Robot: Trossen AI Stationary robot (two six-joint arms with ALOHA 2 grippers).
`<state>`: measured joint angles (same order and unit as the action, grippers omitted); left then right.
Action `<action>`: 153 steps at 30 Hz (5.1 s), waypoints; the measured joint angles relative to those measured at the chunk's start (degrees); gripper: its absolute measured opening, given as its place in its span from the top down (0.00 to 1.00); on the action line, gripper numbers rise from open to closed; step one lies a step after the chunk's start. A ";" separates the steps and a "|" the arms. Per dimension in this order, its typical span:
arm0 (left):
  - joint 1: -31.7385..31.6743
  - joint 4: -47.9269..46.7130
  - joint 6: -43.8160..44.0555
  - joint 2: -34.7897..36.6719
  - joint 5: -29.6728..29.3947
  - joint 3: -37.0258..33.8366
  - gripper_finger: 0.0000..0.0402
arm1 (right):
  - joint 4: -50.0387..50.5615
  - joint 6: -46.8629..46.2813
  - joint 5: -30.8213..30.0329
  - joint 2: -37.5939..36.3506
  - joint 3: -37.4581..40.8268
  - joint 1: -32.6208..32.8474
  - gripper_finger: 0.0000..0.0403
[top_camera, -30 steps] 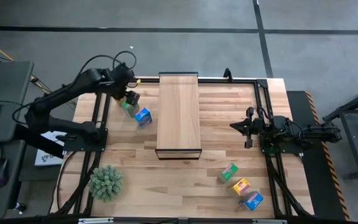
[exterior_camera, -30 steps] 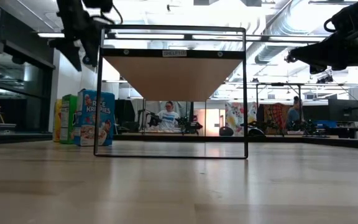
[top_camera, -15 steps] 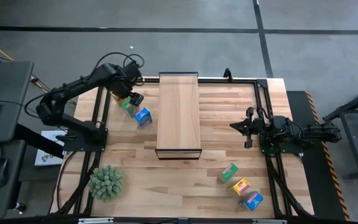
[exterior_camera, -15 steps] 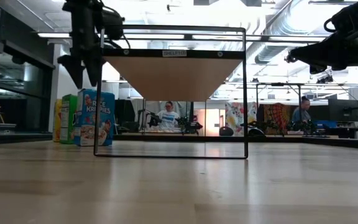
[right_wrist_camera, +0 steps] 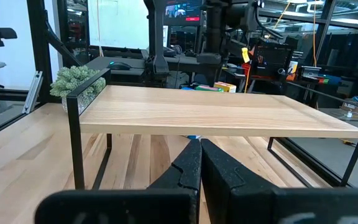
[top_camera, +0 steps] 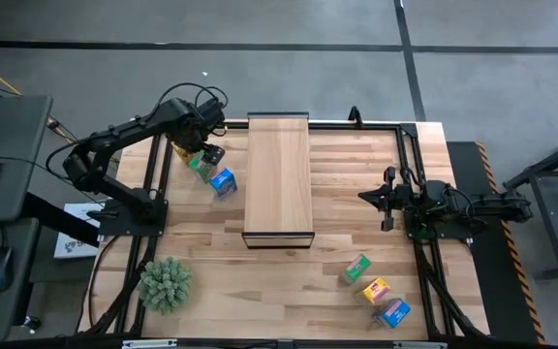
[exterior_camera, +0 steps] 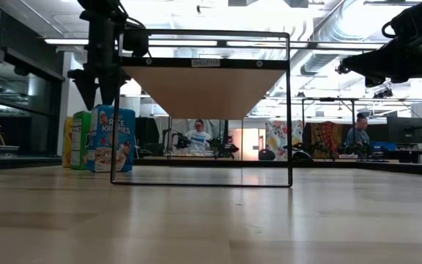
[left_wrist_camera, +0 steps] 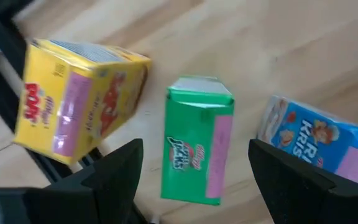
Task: Stack cereal on shelf
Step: Put the left green cereal on the shelf
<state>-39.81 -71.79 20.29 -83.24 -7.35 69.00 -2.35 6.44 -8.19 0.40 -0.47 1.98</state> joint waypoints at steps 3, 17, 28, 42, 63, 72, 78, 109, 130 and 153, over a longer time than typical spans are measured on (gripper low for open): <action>-0.18 1.08 0.02 0.00 0.50 -2.77 0.30 | 0.00 0.00 0.00 0.00 0.00 0.00 1.00; -1.12 10.70 1.06 0.00 2.11 -11.62 0.30 | 0.00 0.00 -0.01 0.00 0.02 0.00 1.00; -1.12 11.61 0.18 0.00 2.08 -11.72 0.43 | 0.00 0.00 -0.02 0.00 0.02 0.00 1.00; -1.87 -1.27 -4.40 0.61 -0.85 7.19 0.68 | 0.00 0.00 -0.01 0.00 0.02 0.00 1.00; 15.06 -17.58 -23.03 -19.84 -2.99 60.14 0.67 | 0.00 0.00 -0.01 0.00 0.02 0.00 1.00; 12.70 -16.90 -18.03 -27.63 -3.32 60.21 0.67 | 0.00 0.00 -0.02 0.00 0.00 0.00 1.00; 10.83 -16.88 -17.45 -30.38 -3.13 60.21 0.64 | 0.00 0.00 -0.02 0.00 0.01 0.00 1.00; 7.66 -9.94 -16.51 -26.63 6.05 60.23 0.43 | 0.00 0.00 0.00 0.00 0.00 0.00 1.00; 4.21 -5.46 -16.69 -14.20 -5.75 59.88 0.97 | 0.00 0.00 -0.02 0.00 0.00 0.00 1.00; 4.19 63.72 -16.21 19.42 4.92 -22.97 1.00 | 0.00 0.00 -0.01 0.00 0.01 0.00 1.00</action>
<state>-35.62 -8.07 4.08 -63.82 -2.42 46.03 -2.35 6.44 -8.20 0.40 -0.45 1.98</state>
